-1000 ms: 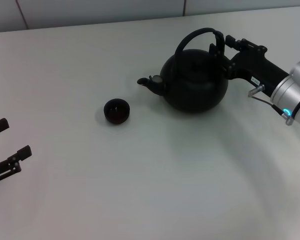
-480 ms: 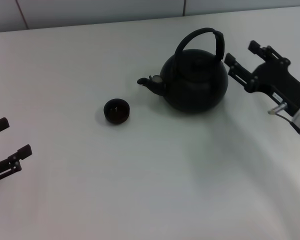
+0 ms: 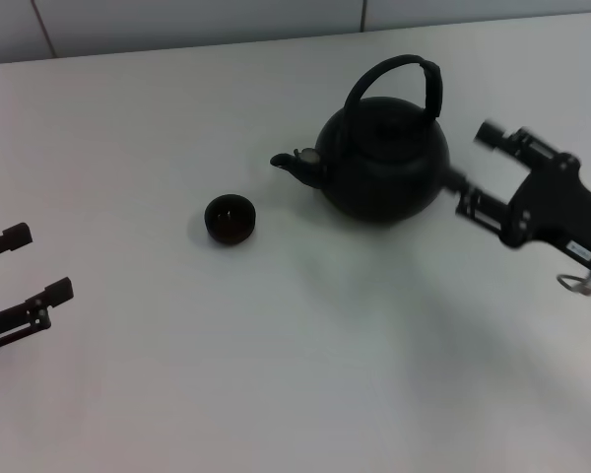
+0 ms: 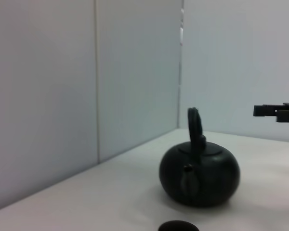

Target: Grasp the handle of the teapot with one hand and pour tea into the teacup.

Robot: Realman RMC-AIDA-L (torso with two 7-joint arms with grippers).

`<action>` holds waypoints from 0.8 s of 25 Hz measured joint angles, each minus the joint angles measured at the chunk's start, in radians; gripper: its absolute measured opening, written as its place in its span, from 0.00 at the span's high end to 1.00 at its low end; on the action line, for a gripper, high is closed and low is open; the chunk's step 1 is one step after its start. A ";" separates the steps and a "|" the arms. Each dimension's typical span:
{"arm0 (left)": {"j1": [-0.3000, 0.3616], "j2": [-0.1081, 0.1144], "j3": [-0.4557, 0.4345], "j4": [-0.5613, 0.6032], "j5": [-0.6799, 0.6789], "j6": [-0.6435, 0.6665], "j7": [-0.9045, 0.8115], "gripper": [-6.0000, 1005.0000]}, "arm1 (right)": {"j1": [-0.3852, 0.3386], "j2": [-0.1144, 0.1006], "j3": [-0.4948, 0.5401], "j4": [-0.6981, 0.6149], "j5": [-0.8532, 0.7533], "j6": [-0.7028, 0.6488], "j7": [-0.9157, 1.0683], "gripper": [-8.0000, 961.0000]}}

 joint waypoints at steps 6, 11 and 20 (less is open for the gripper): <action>-0.054 0.040 0.066 0.009 0.031 -0.004 -0.108 0.20 | 0.029 -0.052 0.014 -0.203 -0.339 -0.033 0.356 0.26; -0.104 0.058 0.069 0.022 0.094 -0.008 -0.179 0.20 | 0.079 -0.071 0.015 -0.265 -0.453 -0.009 0.428 0.26; -0.190 0.062 0.071 0.051 0.211 -0.031 -0.266 0.20 | 0.146 -0.083 0.013 -0.289 -0.567 0.029 0.474 0.27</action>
